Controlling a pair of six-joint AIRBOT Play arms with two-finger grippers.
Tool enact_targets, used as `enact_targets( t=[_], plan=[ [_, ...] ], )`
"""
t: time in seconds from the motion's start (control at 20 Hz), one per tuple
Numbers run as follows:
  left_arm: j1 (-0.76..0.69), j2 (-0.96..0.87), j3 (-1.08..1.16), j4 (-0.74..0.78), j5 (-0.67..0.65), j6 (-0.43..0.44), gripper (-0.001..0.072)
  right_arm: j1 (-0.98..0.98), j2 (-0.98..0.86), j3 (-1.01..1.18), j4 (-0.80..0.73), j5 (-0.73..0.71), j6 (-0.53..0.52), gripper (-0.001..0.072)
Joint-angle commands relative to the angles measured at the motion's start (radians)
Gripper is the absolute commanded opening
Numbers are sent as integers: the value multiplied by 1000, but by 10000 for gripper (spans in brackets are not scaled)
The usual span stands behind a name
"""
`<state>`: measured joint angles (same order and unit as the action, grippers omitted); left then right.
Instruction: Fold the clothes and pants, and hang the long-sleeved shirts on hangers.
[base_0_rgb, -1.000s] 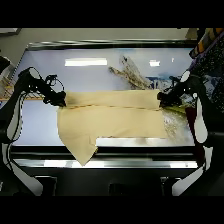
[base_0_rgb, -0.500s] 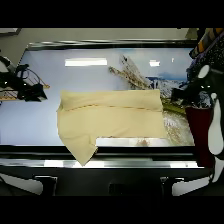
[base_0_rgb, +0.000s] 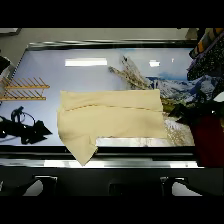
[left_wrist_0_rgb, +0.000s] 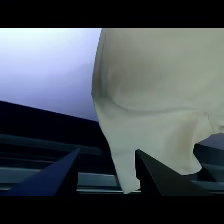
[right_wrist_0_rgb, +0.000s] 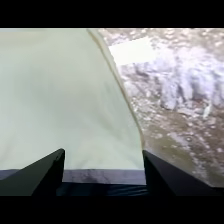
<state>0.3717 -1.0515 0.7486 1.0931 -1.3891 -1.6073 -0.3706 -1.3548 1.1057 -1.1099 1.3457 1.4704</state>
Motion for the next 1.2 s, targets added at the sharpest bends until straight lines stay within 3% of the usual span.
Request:
enact_targets(
  t=[0.0,0.2,0.45,0.6,0.95,1.05,1.1,1.15],
  plan=[
    [7,155,-280,-114,80,-16,399,-8,90,-93,85,-10,-16,543],
    [6,161,-402,-204,134,14,399,-8,144,-94,95,-8,-11,539],
    [6,150,-433,-213,217,45,399,-8,173,-94,130,37,-12,538],
    [3,120,-433,-287,257,112,399,-8,194,-94,130,46,-12,538],
    [-169,-5,-433,-306,348,116,397,-5,232,-94,130,54,-12,537],
    [-193,-17,-433,-314,362,116,314,-5,233,-94,130,79,-13,538],
    [-193,-16,-433,-313,360,116,141,-5,235,-94,131,96,-19,538],
    [-192,-15,-433,-312,357,118,20,-5,239,-93,131,109,-25,537]
  ],
)
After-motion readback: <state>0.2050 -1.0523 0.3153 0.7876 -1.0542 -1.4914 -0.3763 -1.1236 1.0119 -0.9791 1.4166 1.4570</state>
